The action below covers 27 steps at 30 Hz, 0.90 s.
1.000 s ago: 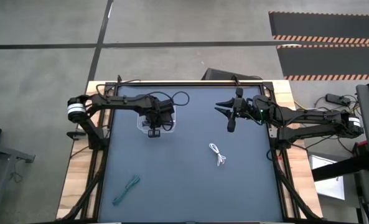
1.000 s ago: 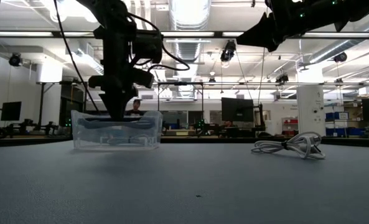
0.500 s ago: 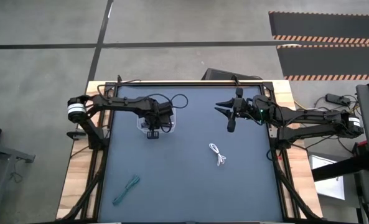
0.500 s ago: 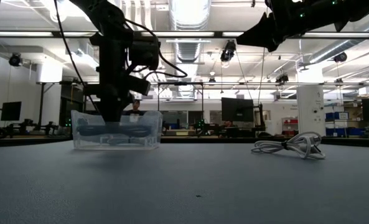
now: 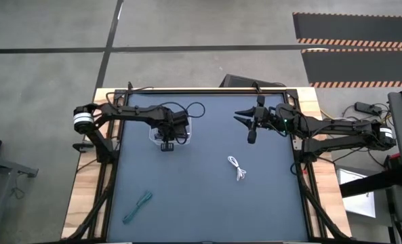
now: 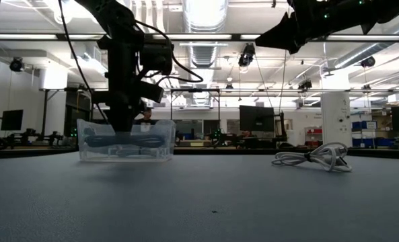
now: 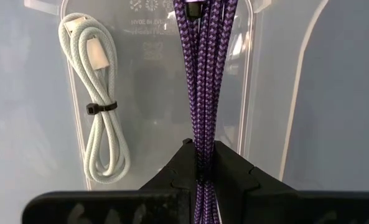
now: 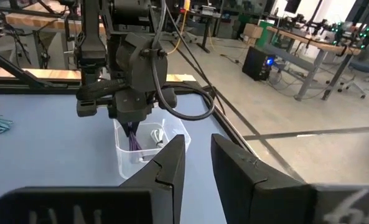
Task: Pick and place USB-C Cables
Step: Put the purple charger cable into the bin
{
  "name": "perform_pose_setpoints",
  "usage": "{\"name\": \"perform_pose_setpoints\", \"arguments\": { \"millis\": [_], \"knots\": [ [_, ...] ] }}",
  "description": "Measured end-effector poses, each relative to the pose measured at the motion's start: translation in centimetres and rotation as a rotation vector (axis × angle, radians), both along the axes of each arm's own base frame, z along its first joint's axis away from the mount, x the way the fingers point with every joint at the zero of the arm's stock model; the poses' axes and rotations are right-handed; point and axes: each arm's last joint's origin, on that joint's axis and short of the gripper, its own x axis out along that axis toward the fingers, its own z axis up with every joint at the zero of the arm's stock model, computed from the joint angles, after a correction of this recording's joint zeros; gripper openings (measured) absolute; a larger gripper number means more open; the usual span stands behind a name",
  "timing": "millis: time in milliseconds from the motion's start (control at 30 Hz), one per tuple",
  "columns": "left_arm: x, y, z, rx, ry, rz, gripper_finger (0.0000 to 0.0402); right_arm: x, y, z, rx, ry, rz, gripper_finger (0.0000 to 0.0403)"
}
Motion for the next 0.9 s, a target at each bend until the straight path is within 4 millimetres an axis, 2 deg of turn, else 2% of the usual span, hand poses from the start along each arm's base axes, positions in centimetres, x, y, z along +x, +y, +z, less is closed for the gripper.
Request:
{"name": "perform_pose_setpoints", "arguments": {
  "millis": [900],
  "knots": [
    [0.12,0.04,0.01,0.003,-0.013,0.004,0.0018,0.05,-0.01,0.45,-0.106,-0.017,0.013,0.0068]
  ]
}}
